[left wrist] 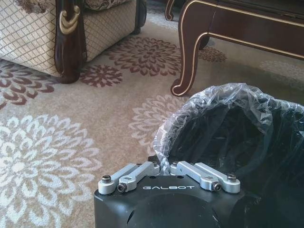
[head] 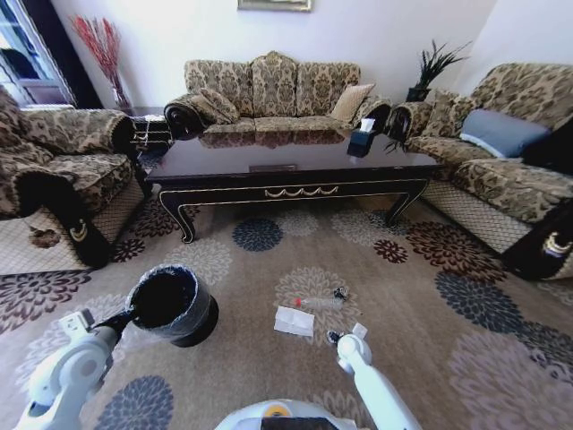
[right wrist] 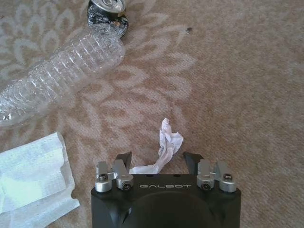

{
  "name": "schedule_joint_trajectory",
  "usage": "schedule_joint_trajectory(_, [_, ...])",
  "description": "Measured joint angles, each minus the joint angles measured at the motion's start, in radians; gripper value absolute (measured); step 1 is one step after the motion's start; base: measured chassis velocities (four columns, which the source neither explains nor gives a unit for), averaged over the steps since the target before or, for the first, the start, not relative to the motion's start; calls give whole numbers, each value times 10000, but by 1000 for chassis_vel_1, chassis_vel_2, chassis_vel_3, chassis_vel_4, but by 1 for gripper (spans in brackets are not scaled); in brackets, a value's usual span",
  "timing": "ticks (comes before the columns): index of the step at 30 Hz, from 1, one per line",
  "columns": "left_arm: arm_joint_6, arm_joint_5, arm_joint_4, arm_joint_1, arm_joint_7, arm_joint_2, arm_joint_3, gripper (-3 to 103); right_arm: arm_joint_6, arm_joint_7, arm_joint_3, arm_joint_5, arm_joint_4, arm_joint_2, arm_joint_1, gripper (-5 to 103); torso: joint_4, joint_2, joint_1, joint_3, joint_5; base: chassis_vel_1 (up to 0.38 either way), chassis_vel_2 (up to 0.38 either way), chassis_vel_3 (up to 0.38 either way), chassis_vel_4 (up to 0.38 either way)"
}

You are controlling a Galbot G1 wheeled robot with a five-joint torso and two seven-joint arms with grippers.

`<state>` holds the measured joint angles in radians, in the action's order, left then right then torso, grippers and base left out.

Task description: Move to the front of the table and pick up the trash from the floor, then place it into the trash bin.

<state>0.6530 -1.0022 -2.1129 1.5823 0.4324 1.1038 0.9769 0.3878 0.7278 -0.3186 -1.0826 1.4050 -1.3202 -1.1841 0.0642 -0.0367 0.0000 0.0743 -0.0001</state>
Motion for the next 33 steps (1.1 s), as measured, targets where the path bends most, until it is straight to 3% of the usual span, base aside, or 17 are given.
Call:
schedule_joint_trajectory(3, [-12,32,5,-9,-1,34,-42,4,1,-14,-35,20,58,39,-74,47,2,0,0,0,0,0,0,0,0])
schedule_joint_trajectory(5, [-14,43,10,-15,-3,45,-57,4,1,-18,-47,27,70,50,-92,47,3,0,0,0,0,0,0,0,0])
schedule_joint_trajectory(11, [-40,83,15,-20,-11,63,-98,4,-4,-101,-79,250,141,67,-212,20,2,0,0,0,1,0,0,0,0])
schedule_joint_trajectory(14, [-59,107,14,-1,-21,77,-108,4,-26,-195,-78,418,260,85,-294,15,-1,0,0,0,2,0,0,0,0])
schedule_joint_trajectory(16, [-67,127,10,14,-25,97,-111,4,-194,-417,-76,646,521,139,-419,4,-2,0,0,1,2,0,0,0,0])
schedule_joint_trajectory(20, [-105,149,-40,36,-28,107,-121,4,-595,-1309,-62,1240,1214,383,-737,1,-1,0,0,0,2,0,0,0,0])
schedule_joint_trajectory(22, [-182,181,-215,91,-28,117,-154,4,-1067,-2185,-63,1707,1971,673,-1023,0,3,0,0,0,2,0,0,0,0])
schedule_joint_trajectory(25, [-203,188,-384,137,-29,119,-192,4,-1431,-2670,-45,1728,2565,829,-1135,0,2,0,0,0,2,0,0,0,0])
schedule_joint_trajectory(28, [-214,190,-832,305,-22,81,-386,4,-2202,-4051,145,1577,3668,1107,-1209,0,0,0,0,0,2,0,0,0,0])
schedule_joint_trajectory(29, [-214,190,-832,305,-22,81,-386,4,-2202,-4051,145,1577,3668,1107,-1209,0,0,0,0,0,2,0,0,0,0])
schedule_joint_trajectory(31, [-214,215,-1242,570,-20,78,-702,4,-3030,-5409,601,1548,4237,1433,-1082,0,-1,0,0,0,3,0,0,0,0])
schedule_joint_trajectory(33, [-209,219,-1316,610,-22,78,-799,4,-3319,-5821,784,1537,4365,1585,-978,0,-1,0,0,0,1,0,0,0,0])
